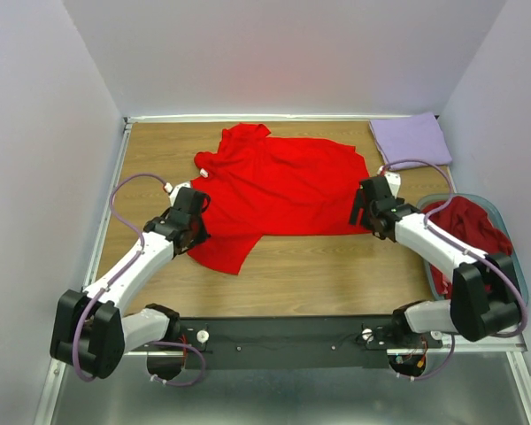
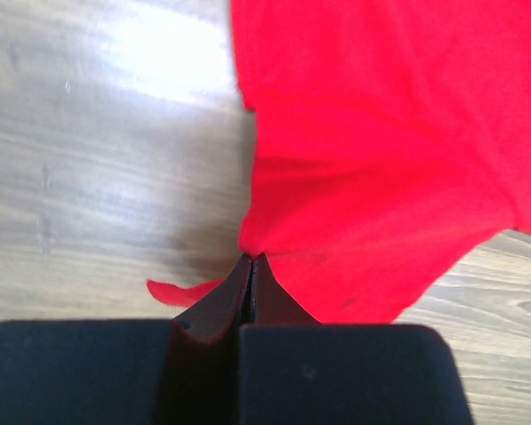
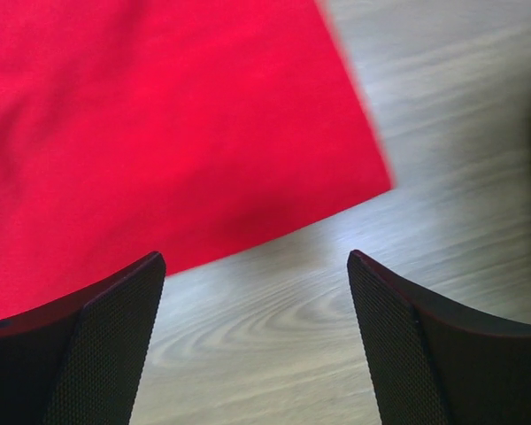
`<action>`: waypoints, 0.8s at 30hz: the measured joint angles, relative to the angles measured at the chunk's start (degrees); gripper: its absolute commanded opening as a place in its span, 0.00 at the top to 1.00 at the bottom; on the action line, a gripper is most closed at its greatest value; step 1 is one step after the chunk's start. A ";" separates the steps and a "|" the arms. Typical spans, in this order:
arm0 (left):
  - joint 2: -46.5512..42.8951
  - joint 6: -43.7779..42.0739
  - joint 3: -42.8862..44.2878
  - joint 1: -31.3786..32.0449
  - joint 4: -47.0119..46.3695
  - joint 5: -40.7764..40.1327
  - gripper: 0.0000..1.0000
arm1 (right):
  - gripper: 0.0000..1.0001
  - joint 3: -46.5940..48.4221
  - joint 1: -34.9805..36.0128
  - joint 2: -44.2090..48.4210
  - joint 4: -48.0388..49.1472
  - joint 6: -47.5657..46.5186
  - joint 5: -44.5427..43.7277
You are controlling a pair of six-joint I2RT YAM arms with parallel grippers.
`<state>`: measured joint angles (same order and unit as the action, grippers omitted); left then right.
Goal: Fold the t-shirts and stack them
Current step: Flatten the tshirt out
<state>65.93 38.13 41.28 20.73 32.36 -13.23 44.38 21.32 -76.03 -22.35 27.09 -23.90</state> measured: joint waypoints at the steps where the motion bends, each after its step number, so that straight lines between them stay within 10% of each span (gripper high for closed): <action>1: -0.39 -0.52 -0.33 -0.31 -0.79 0.46 1.00 | 0.16 -0.02 -1.60 -0.74 0.00 0.37 0.02; 24: -3.69 -3.89 -2.73 -0.52 -5.73 4.98 1.00 | 0.39 -0.59 -18.45 -10.38 4.76 5.07 5.99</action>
<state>62.24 34.24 38.54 20.21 26.63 -8.25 43.79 2.87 -86.41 -17.58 32.16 -17.91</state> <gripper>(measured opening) 0.006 0.611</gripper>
